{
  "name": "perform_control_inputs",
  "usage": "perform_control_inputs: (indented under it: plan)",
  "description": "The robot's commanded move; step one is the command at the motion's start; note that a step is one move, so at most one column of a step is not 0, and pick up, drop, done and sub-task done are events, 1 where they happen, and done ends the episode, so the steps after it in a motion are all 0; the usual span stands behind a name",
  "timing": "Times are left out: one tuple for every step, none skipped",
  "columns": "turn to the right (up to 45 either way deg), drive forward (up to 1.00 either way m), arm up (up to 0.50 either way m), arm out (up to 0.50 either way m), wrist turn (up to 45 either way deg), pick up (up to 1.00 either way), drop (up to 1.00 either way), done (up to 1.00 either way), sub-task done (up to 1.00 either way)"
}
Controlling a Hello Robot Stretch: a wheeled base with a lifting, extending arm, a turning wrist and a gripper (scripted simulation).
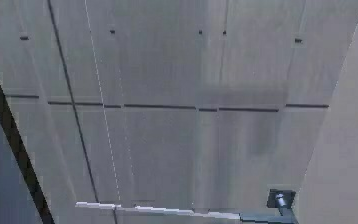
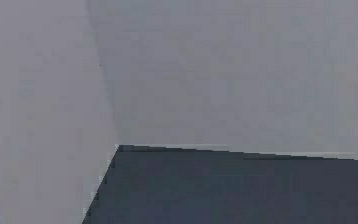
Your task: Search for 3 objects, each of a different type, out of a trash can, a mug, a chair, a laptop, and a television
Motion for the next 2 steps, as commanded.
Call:
perform_control_inputs:
  plan:
    - [-45.0,0.00,0.00,0.00,0.0,0.00,0.00,0.00,0.00]
    - [-39.0,0.00,0.00,0.00,0.0,0.00,0.00,0.00,0.00]
